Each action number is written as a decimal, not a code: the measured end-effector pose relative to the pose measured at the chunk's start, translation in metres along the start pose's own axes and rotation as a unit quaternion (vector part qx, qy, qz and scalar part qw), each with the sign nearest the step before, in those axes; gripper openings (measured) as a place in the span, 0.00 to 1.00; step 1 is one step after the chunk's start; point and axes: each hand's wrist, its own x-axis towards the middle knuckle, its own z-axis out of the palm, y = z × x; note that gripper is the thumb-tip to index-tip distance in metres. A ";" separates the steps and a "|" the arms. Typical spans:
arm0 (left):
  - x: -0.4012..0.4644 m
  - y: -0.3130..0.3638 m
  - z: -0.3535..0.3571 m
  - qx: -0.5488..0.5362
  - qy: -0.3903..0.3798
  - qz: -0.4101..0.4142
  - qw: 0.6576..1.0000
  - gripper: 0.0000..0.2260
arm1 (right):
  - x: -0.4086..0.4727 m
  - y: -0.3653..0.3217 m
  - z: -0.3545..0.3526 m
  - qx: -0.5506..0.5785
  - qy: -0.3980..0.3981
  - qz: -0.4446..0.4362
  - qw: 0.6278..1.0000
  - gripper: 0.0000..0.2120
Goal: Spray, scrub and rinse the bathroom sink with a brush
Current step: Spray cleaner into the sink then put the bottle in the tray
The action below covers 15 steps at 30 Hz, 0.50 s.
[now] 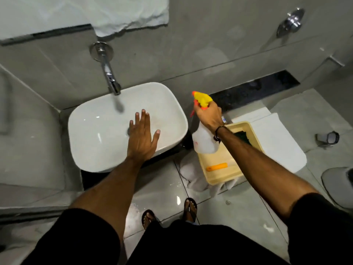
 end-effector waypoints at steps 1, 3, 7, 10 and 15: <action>-0.009 -0.017 -0.004 0.002 0.003 -0.015 1.000 0.34 | -0.003 -0.006 0.009 -0.036 -0.047 -0.013 0.998 0.27; -0.029 -0.049 -0.009 0.009 0.014 -0.034 0.999 0.34 | -0.010 -0.015 0.026 -0.100 -0.107 -0.019 0.989 0.30; -0.060 -0.098 -0.011 0.017 0.023 -0.072 0.997 0.35 | -0.028 -0.026 0.055 -0.188 -0.178 -0.039 0.965 0.35; -0.064 -0.113 -0.013 0.003 0.012 -0.086 0.996 0.36 | -0.032 -0.023 0.071 -0.239 -0.194 -0.029 0.951 0.31; -0.062 -0.115 -0.015 -0.026 -0.009 -0.086 0.996 0.37 | -0.044 -0.028 0.089 -0.252 -0.165 0.031 0.953 0.33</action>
